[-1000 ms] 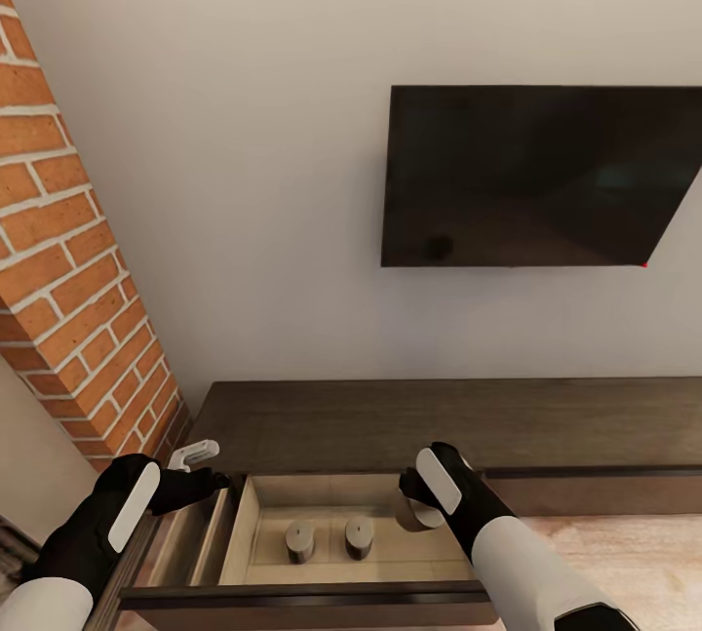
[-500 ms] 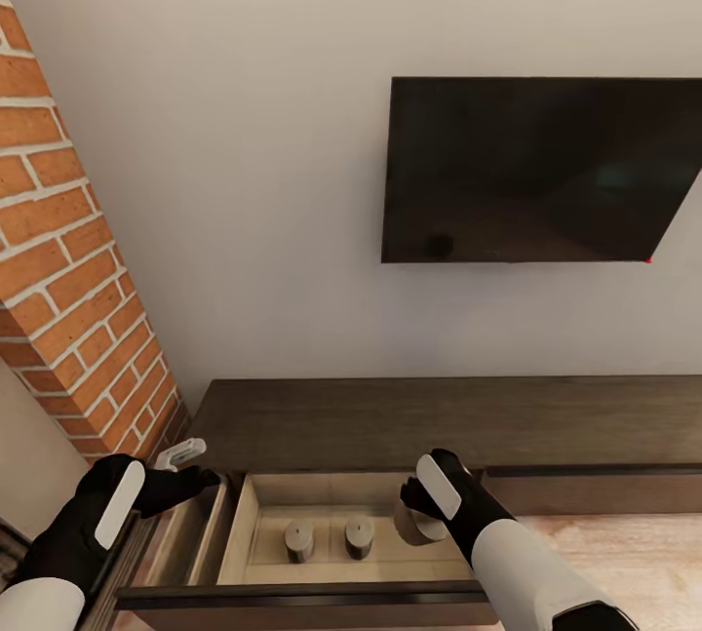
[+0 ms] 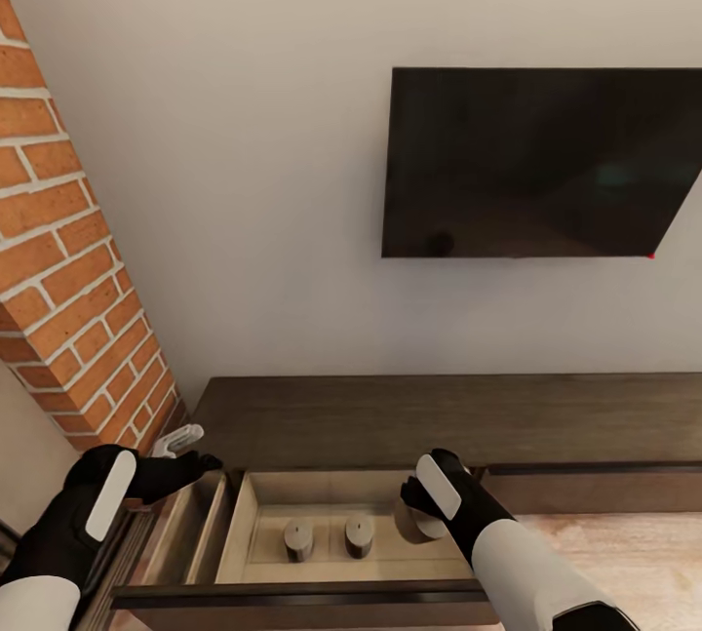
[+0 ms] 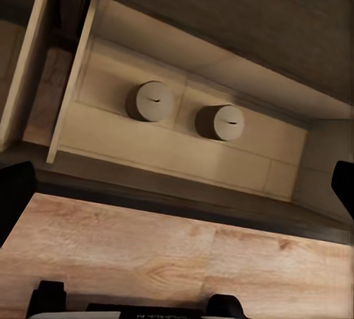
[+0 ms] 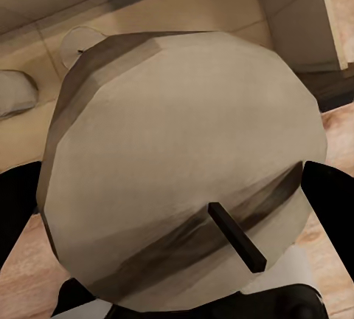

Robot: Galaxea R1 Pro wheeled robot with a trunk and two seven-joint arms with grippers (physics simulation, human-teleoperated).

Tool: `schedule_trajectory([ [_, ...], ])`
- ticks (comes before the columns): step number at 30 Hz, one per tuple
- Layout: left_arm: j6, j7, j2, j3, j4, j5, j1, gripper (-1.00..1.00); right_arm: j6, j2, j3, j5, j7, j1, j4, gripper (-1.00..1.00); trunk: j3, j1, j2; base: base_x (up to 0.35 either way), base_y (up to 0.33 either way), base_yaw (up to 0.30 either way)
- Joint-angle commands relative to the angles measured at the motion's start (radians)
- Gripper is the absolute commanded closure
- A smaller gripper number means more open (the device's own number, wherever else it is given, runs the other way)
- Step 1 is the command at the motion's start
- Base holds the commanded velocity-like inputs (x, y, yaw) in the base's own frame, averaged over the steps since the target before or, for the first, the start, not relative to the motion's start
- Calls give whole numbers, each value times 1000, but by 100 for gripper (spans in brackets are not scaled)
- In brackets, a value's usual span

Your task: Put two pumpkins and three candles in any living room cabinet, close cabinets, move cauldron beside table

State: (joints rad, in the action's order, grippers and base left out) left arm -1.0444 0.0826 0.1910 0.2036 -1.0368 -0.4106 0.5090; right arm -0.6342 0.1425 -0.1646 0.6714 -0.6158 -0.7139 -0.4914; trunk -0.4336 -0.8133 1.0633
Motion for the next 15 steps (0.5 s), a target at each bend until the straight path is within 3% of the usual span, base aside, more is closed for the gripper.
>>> schedule_trajectory([
  [1,0,2,-3,2,0,0,0,-100,11,-1,-1,0,1,1,-1,100,-3,-4,7,0,0,0],
  [2,0,3,-5,3,0,1,0,-100,23,-1,-2,0,1,1,0,100,-6,-8,14,0,0,0],
  [8,1,4,-9,2,0,2,0,-100,64,0,-122,-18,6,2,5,100,-25,-31,56,0,0,0],
  [15,2,4,-10,2,0,3,0,-100,91,5,-138,-16,7,2,5,100,-47,-58,105,0,0,0],
])
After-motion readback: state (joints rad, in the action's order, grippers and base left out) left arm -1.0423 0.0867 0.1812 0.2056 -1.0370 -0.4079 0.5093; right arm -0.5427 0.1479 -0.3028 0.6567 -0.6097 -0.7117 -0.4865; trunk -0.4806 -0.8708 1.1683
